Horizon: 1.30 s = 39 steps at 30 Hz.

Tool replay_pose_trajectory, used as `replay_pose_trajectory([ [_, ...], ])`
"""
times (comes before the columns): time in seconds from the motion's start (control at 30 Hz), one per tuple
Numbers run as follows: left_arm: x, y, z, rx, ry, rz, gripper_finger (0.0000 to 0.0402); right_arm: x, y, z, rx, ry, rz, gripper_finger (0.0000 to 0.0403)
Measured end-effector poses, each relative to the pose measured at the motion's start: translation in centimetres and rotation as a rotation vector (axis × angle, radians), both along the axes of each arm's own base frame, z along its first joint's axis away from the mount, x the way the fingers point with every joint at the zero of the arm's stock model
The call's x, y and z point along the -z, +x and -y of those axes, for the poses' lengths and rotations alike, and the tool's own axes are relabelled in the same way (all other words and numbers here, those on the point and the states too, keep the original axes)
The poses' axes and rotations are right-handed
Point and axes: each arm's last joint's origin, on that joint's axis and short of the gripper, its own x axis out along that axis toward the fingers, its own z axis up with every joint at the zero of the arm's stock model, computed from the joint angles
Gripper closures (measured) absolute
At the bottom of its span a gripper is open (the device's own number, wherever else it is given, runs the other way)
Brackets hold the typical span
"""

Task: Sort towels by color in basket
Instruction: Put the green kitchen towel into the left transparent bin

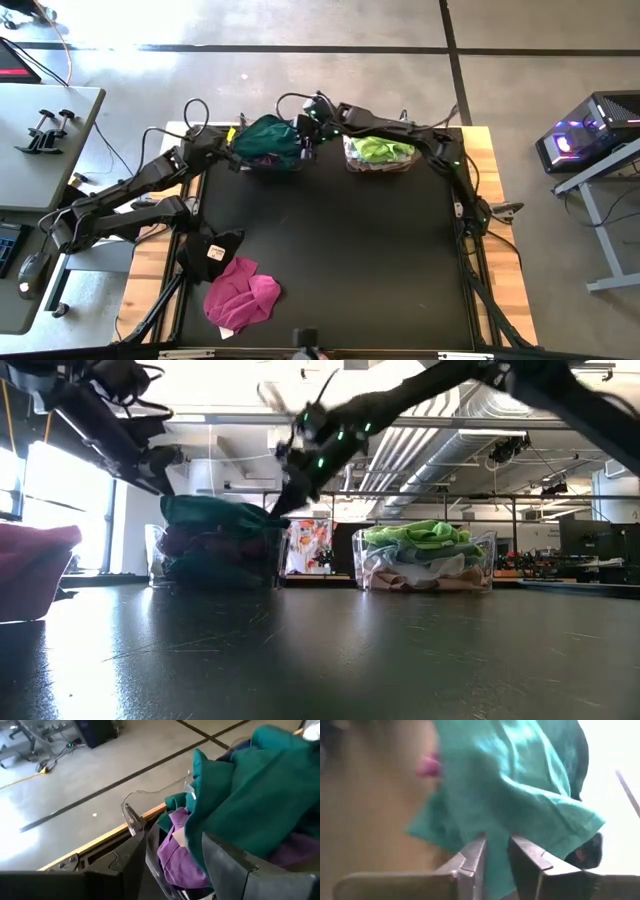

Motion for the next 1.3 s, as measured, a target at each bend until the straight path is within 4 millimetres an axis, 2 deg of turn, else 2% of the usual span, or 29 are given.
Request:
replay_pose_trajectory([
  [0.13,-0.4,0.3,0.0,0.05,0.028,0.066,0.0224,-2.6,-1.8,-1.9,-0.01,-0.052,0.03,0.0362],
  [0.3,-3.0,1.2,0.0,0.2,0.184,0.228,0.0225,-3.2,-5.6,-3.5,-0.019,-0.093,0.087,0.0398],
  [0.37,-4.0,1.7,-0.1,0.306,0.25,0.308,0.0226,-2.7,-7.2,-3.9,0.014,-0.092,0.161,0.04],
  [0.47,-4.3,2.7,-0.8,0.436,0.267,0.383,0.023,-0.4,-9.2,-4.8,0.06,-0.056,0.214,0.0396],
  [0.6,-2.1,4.2,-3.2,0.398,0.181,0.333,0.0246,1.0,-10.6,-6.3,0.074,-0.035,0.288,0.0399],
  [0.73,1.2,5.1,-6.4,0.252,0.084,0.273,0.0264,3.2,-11.1,-7.7,0.057,0.012,0.229,0.0402],
  [0.83,4.1,5.1,-8.3,0.167,-0.02,0.212,0.0275,3.6,-11.0,-8.7,0.033,0.02,0.22,0.0402],
  [0.97,7.1,5.0,-9.6,0.139,-0.151,0.166,0.0284,4.3,-10.9,-10.0,0.007,0.04,0.189,0.0402],
  [1.13,8.6,4.9,-10.3,0.152,-0.2,0.109,0.0291,4.2,-10.5,-11.0,-0.021,0.035,0.194,0.0402],
  [1.3,8.3,4.7,-9.9,0.173,-0.205,0.089,0.0296,4.3,-10.3,-11.9,0.023,-0.028,0.172,0.0402],
])
